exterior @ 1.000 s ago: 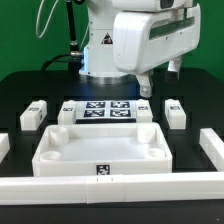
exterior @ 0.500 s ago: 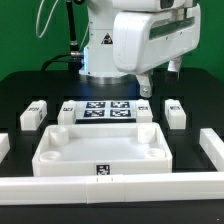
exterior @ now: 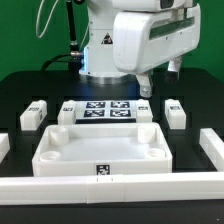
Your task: Assemble desk
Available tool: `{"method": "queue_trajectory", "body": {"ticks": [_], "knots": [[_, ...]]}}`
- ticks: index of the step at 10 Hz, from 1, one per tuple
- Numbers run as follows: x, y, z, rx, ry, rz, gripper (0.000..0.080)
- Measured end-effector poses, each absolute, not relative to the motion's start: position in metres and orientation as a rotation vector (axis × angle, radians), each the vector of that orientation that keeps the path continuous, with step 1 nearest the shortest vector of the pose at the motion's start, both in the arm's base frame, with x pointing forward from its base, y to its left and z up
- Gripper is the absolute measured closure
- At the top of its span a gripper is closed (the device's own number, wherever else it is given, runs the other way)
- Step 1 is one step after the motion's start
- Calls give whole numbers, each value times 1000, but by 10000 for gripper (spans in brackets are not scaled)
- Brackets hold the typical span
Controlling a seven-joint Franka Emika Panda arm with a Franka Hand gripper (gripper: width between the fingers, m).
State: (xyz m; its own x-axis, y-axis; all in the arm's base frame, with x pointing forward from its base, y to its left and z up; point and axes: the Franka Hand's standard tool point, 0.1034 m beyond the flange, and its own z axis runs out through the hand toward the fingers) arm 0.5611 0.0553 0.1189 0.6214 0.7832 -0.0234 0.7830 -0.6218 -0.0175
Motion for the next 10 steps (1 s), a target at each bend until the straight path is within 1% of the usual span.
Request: {"method": "queue_trajectory", "body": {"ticks": [5, 6, 7, 8, 9, 10], "knots": [[561, 55, 119, -2821, -1369, 45, 150], [560, 52, 118, -2784, -1445, 39, 150], [542, 30, 114, -2719, -1574, 24, 150], [521, 8, 105, -2614, -1720, 53, 150], [512, -7, 95, -2489, -1890, 46, 150], [503, -27, 81, -2311, -2090, 46, 150]]}}
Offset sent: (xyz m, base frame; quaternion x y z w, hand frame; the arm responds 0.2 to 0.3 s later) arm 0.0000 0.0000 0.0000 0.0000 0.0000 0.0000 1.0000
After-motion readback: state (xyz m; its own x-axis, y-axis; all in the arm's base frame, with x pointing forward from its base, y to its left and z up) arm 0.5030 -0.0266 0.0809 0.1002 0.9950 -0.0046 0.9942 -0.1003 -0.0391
